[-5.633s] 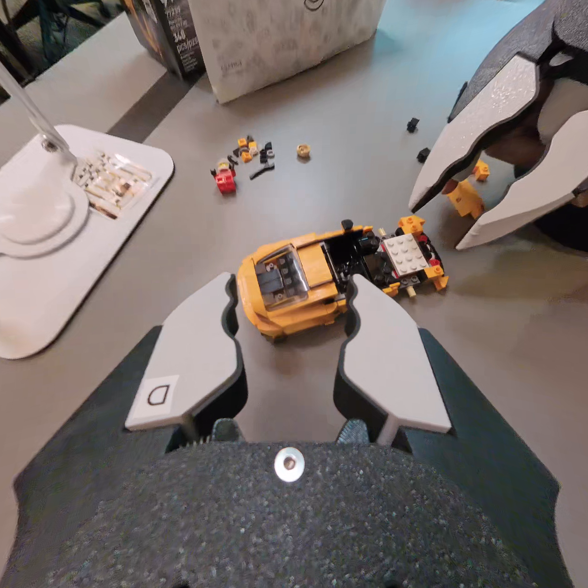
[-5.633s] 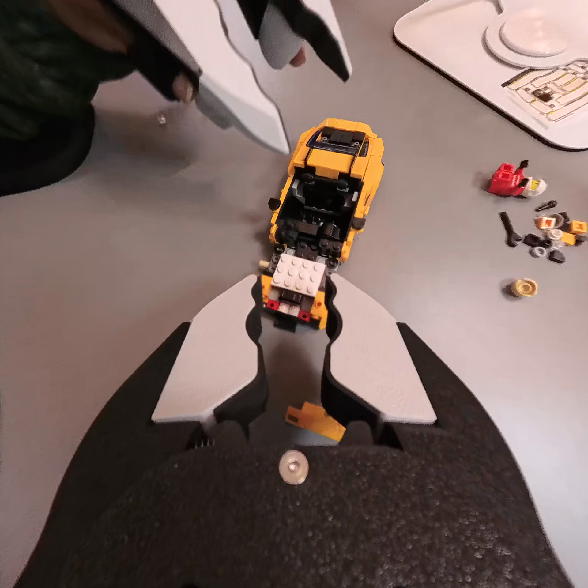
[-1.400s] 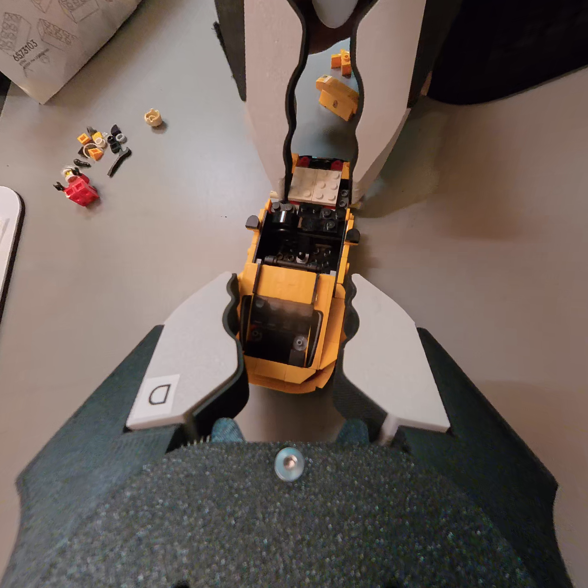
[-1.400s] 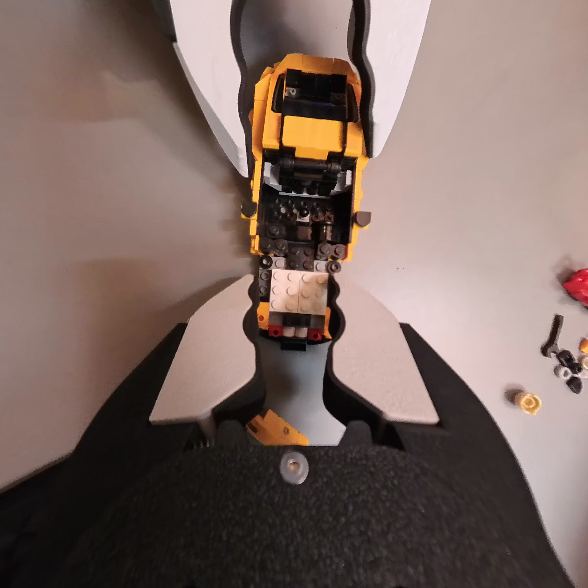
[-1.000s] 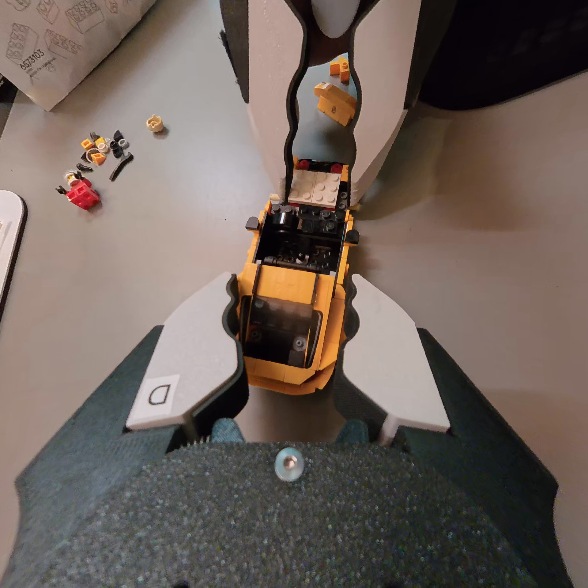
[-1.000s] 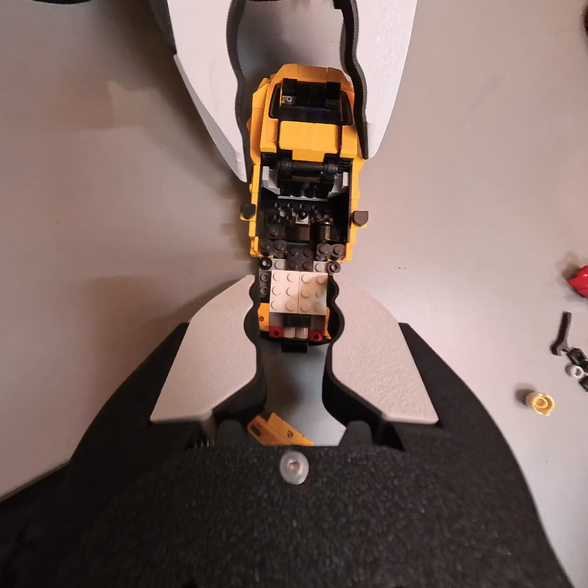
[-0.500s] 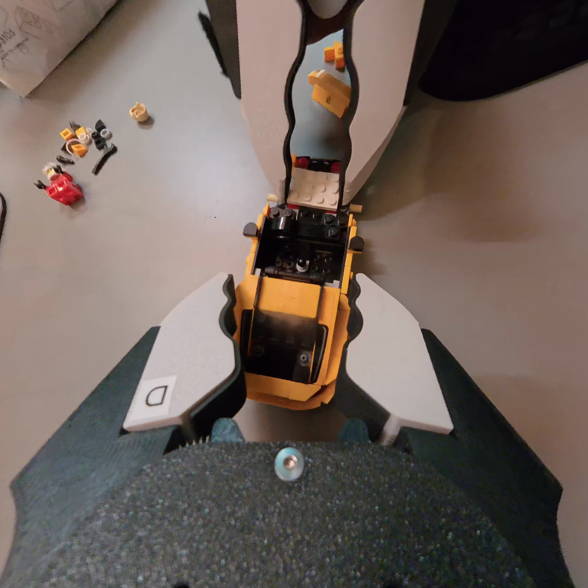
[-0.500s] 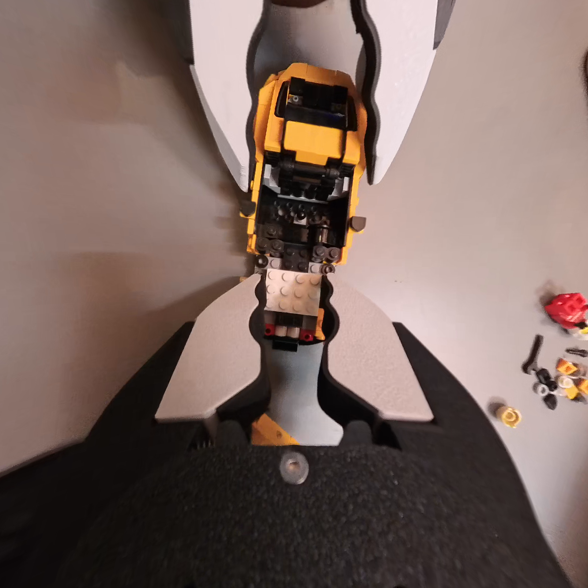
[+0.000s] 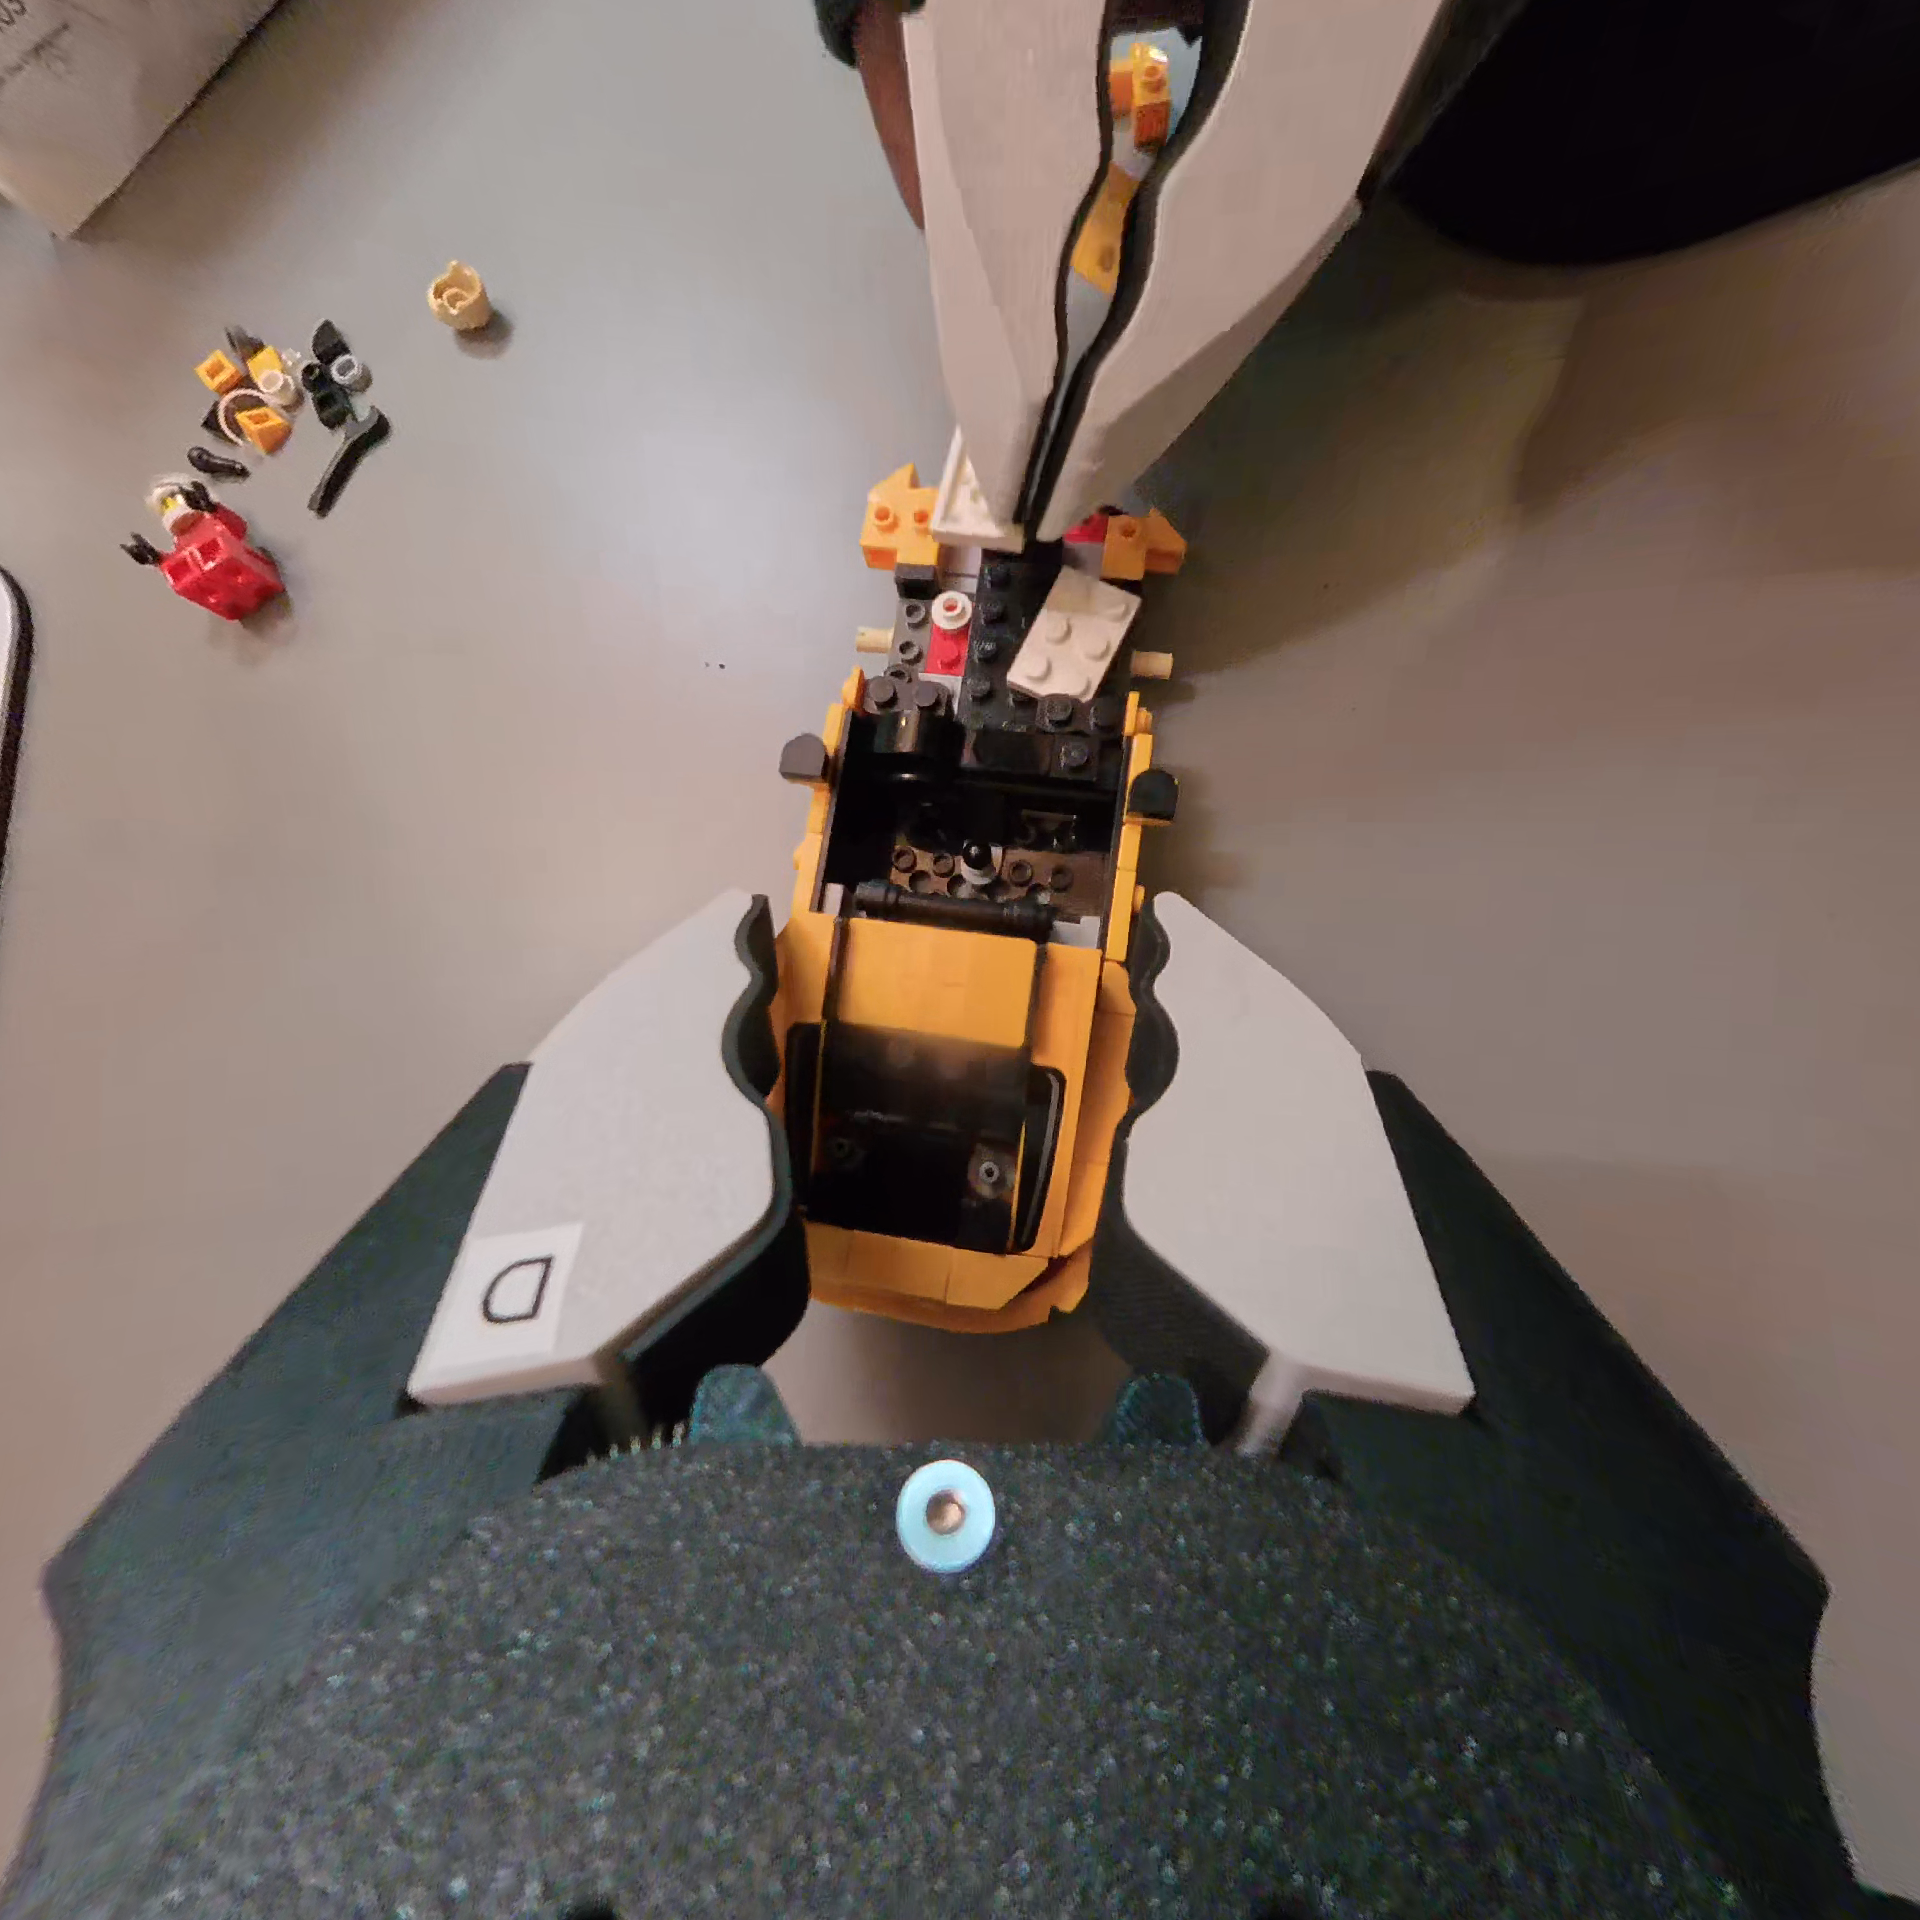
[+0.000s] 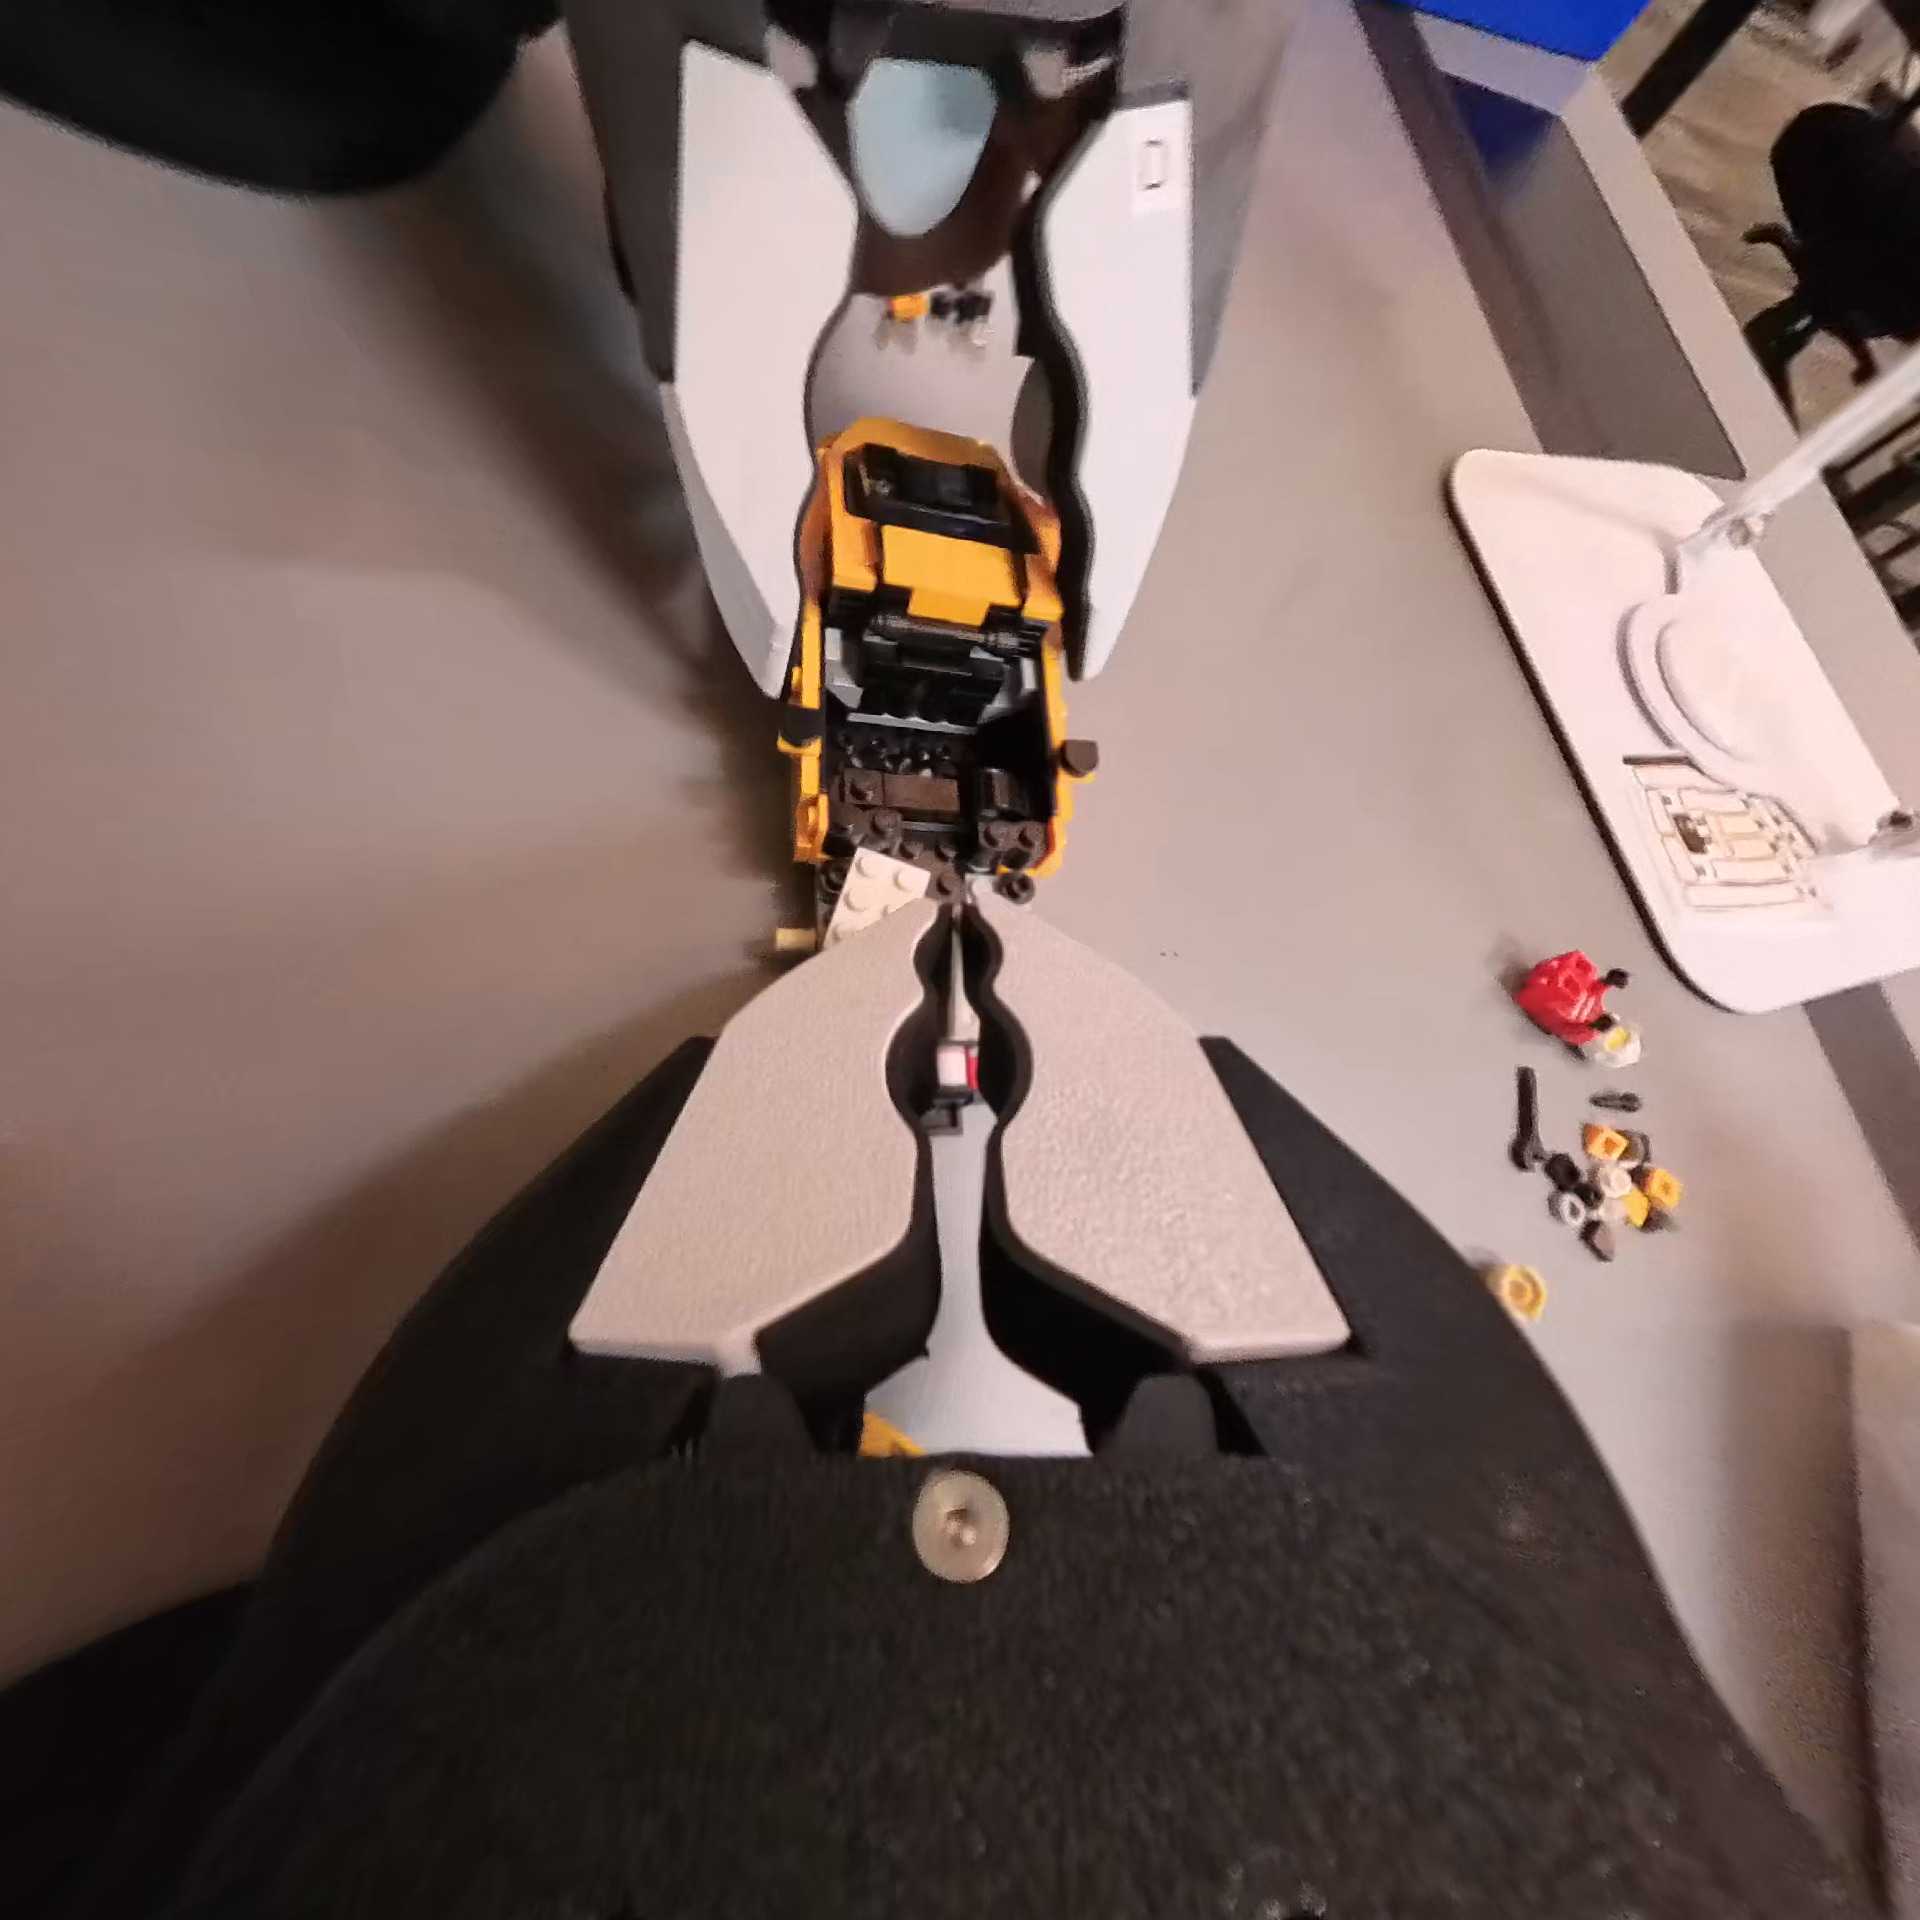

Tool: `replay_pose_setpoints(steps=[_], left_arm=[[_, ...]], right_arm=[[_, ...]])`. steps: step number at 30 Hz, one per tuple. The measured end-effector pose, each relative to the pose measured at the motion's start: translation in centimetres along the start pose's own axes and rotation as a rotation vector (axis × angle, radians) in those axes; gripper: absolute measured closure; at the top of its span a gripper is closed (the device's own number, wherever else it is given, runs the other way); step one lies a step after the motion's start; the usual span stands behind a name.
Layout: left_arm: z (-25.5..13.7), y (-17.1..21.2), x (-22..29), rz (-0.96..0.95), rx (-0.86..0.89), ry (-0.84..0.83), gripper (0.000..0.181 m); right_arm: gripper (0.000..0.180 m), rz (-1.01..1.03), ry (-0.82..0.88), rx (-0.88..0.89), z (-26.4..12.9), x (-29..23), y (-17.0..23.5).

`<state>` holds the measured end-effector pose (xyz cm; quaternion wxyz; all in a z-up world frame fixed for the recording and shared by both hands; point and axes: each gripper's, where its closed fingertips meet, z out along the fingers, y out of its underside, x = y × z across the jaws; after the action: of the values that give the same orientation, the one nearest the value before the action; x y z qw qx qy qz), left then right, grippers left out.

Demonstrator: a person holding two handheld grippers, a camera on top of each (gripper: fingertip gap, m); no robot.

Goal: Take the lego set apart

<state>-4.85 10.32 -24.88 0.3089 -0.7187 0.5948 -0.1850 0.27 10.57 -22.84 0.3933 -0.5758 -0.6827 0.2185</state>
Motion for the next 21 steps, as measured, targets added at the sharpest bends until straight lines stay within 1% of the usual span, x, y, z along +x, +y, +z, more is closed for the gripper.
replay_pose_setpoints(steps=[5, 10, 13, 16, 20, 21], left_arm=[[0.0, 0.1, -0.1, 0.014, 0.007, -0.012, 0.116], [0.0, 0.0, -0.3, 0.014, 0.029, -0.019, 0.112], [-0.1, 0.0, -0.3, 0.027, 0.035, -0.027, 0.112], [-0.2, 0.0, -0.2, 0.034, 0.035, -0.025, 0.113], [-0.1, 0.0, -0.1, 0.035, 0.04, -0.019, 0.116], [-0.2, 0.0, -0.1, 0.035, 0.039, -0.021, 0.116]], right_arm=[[0.174, 0.132, -0.015, 0.049, -0.7, 0.8, 0.4], [0.165, 0.168, -0.067, 0.022, -0.9, 0.9, 0.7], [0.165, 0.165, -0.128, -0.025, -0.8, 0.2, 1.0], [0.162, 0.132, -0.179, -0.082, 0.0, -1.0, 0.4], [0.159, 0.07, -0.176, -0.23, 1.8, -1.4, 0.9], [0.16, 0.074, -0.183, -0.241, 2.0, -1.4, 0.9]])
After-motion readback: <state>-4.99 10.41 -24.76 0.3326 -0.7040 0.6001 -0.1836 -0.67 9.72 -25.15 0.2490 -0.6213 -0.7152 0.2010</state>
